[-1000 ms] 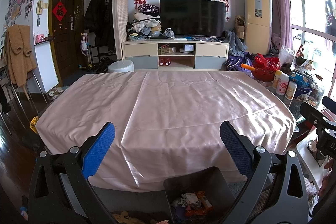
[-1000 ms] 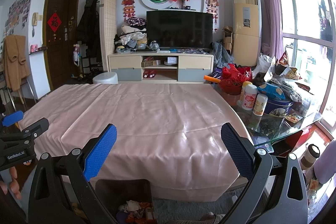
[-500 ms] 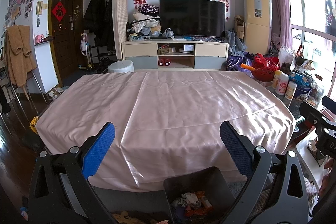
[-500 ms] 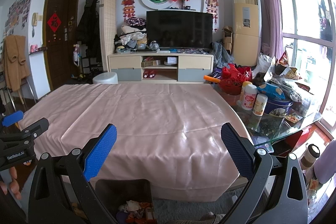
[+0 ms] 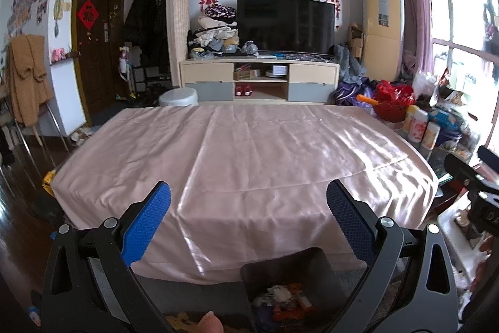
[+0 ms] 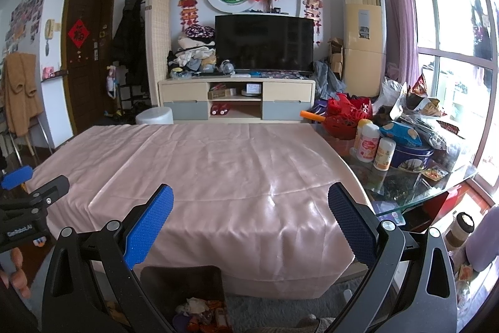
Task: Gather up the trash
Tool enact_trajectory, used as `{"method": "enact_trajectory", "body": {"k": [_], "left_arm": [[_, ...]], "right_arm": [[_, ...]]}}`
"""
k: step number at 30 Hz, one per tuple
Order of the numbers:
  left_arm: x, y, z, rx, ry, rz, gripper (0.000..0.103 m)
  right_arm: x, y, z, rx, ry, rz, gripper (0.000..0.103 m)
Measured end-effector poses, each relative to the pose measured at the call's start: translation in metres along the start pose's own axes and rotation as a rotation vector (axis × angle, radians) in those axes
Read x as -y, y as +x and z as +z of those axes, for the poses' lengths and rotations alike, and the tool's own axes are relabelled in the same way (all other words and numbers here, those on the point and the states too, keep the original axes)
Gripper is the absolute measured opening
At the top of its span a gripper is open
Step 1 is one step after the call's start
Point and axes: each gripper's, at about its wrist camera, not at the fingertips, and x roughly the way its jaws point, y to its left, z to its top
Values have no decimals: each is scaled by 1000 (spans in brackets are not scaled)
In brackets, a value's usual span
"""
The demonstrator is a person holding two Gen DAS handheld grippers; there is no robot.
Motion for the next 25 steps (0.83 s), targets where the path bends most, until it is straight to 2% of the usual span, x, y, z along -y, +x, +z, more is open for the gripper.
{"method": "enact_trajectory", "body": {"k": [5,8,14,25], "left_arm": [[2,-2,0,22,16,12,95],[1,-1,0,16,7,-11,95],[1,-1,0,26,14,-10,95],[-5,6,1,-15,-6,-14,95]], "right_arm": [[0,-1,0,-1,-1,0,100],[0,-2,-1,-3,-3,0,100],[0,-2,-1,-4,-2,-1,100],[-1,1,-2,-10,-2,-3,100]]}}
